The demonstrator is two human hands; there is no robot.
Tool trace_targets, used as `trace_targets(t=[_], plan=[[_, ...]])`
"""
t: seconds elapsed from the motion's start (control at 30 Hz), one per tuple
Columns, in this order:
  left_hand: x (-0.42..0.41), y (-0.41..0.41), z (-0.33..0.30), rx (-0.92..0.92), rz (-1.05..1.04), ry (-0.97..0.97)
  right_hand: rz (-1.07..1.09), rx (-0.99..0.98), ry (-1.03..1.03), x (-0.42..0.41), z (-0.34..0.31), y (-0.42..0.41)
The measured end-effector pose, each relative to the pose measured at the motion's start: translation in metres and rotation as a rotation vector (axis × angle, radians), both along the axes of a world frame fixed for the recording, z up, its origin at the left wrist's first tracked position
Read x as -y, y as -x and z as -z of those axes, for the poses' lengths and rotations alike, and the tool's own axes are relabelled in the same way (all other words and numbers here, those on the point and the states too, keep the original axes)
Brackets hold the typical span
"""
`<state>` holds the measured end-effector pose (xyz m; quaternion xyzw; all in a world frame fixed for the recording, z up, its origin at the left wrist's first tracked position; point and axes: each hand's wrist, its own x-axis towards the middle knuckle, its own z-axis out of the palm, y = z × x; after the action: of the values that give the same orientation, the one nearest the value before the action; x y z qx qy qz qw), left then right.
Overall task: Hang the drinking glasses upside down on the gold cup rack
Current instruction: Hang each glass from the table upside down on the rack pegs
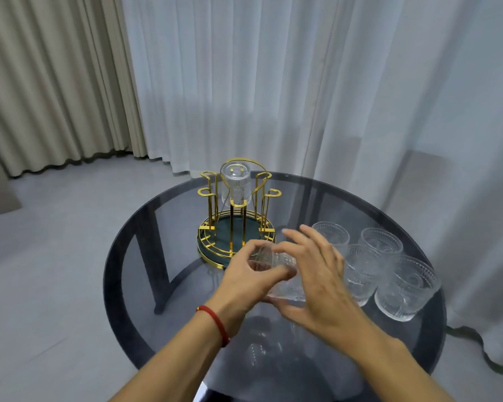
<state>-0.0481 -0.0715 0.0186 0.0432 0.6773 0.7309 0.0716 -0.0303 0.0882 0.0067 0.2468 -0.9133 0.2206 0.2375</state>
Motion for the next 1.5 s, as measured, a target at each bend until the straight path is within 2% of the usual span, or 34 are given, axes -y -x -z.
trace_targets(t=[0.07, 0.17, 0.23, 0.3, 0.37, 0.43, 0.5, 0.6, 0.73, 0.87, 0.97, 1.17, 1.5], plan=[[0.009, 0.004, -0.002, 0.051, -0.027, -0.128, 0.058, 0.17, 0.237, 0.001, -0.006, -0.002], [0.017, 0.007, 0.004, 0.12, 0.055, -0.311, 0.025, 0.497, 0.544, 0.002, -0.006, -0.001], [0.019, 0.009, 0.011, 0.15, 0.099, -0.392, 0.024, 0.568, 0.618, 0.004, -0.006, 0.001], [0.023, 0.014, 0.02, 0.139, 0.075, -0.35, 0.043, 0.516, 0.647, 0.004, -0.011, 0.003], [0.033, 0.024, 0.029, 0.042, -0.047, -0.082, 0.12, 0.379, 0.644, -0.001, -0.022, 0.008], [0.048, 0.037, 0.043, -0.156, -0.219, 0.33, 0.19, 0.22, 0.63, -0.007, -0.041, 0.015], [0.059, 0.048, 0.061, -0.338, -0.293, 0.658, 0.187, 0.08, 0.65, -0.009, -0.069, 0.025], [0.062, 0.056, 0.079, -0.465, -0.248, 0.87, 0.148, -0.029, 0.683, 0.004, -0.119, 0.048], [0.06, 0.059, 0.092, -0.486, -0.136, 1.004, 0.11, 0.034, 0.632, 0.044, -0.164, 0.106], [0.063, 0.06, 0.1, -0.485, -0.112, 1.097, 0.062, 0.161, 0.499, 0.09, -0.179, 0.161], [0.065, 0.06, 0.103, -0.501, -0.104, 1.12, 0.049, 0.243, 0.373, 0.118, -0.177, 0.19], [0.066, 0.059, 0.103, -0.509, -0.117, 1.111, 0.092, 0.23, 0.049, 0.148, -0.16, 0.224], [0.063, 0.056, 0.1, -0.498, -0.129, 1.09, 0.111, 0.305, -0.238, 0.151, -0.129, 0.246]])
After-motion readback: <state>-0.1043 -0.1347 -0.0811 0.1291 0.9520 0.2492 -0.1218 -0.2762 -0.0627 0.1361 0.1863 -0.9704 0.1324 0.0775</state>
